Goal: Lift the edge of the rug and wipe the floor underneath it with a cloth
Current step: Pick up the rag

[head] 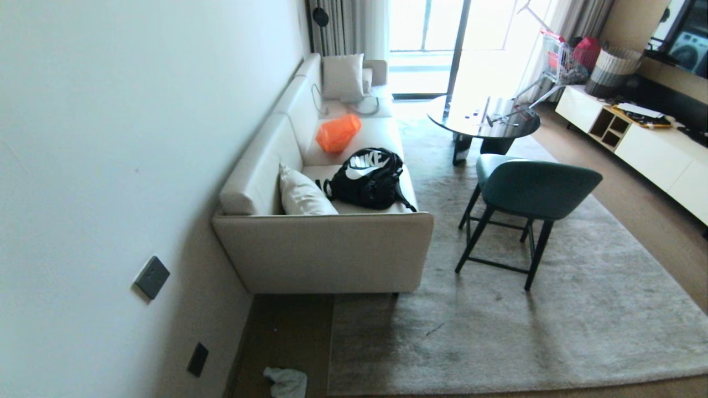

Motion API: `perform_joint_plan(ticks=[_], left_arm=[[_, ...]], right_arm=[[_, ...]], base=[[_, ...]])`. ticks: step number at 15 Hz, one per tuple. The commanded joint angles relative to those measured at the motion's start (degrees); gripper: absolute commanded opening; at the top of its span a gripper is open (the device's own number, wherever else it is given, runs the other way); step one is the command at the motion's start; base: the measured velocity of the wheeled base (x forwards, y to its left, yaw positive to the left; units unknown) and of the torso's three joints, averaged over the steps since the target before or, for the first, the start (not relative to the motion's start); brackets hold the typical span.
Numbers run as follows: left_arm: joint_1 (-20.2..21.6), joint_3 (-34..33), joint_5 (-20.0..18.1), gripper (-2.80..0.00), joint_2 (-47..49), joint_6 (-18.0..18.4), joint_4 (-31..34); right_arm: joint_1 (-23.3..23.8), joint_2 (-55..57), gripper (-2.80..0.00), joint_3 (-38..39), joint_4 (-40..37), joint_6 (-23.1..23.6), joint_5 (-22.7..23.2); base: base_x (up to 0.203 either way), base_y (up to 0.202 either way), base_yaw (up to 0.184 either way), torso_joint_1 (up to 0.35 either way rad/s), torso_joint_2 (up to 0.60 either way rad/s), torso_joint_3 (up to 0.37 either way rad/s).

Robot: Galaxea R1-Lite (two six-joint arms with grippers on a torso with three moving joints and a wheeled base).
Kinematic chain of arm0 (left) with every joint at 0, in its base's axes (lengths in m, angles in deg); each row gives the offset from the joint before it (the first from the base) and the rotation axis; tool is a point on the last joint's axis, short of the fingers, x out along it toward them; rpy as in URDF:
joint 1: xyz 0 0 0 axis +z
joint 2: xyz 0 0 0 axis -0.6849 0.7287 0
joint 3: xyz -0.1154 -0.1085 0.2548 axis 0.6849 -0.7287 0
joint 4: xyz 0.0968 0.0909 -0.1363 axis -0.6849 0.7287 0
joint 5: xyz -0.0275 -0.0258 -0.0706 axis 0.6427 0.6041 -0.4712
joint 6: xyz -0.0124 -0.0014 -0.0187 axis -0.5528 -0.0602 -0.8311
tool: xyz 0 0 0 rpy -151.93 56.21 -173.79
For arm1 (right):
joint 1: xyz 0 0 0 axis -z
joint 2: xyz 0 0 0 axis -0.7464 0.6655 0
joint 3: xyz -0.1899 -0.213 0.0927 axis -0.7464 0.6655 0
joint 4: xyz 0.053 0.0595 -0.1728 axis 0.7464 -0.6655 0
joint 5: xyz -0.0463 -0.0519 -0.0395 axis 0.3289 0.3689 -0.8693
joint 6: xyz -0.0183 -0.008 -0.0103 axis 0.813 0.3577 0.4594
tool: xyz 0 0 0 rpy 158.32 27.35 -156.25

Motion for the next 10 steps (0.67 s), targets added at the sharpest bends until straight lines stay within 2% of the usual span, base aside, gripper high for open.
perform_joint_plan(ticks=[1,10], left_arm=[[0.01,0.01,0.03,-2.8,0.0,-0.04,0.0],[-0.08,-0.07,0.03,-2.8,0.0,-0.04,0.0]], right_arm=[[0.0,0.07,-2.8,0.0,0.0,0.04,-0.02],[0.0,0.07,-2.8,0.0,0.0,0.04,-0.02]], base=[[0.0,0.0,0.0,0.0,0.0,0.0],[0.0,0.0,0.0,0.0,0.0,0.0]])
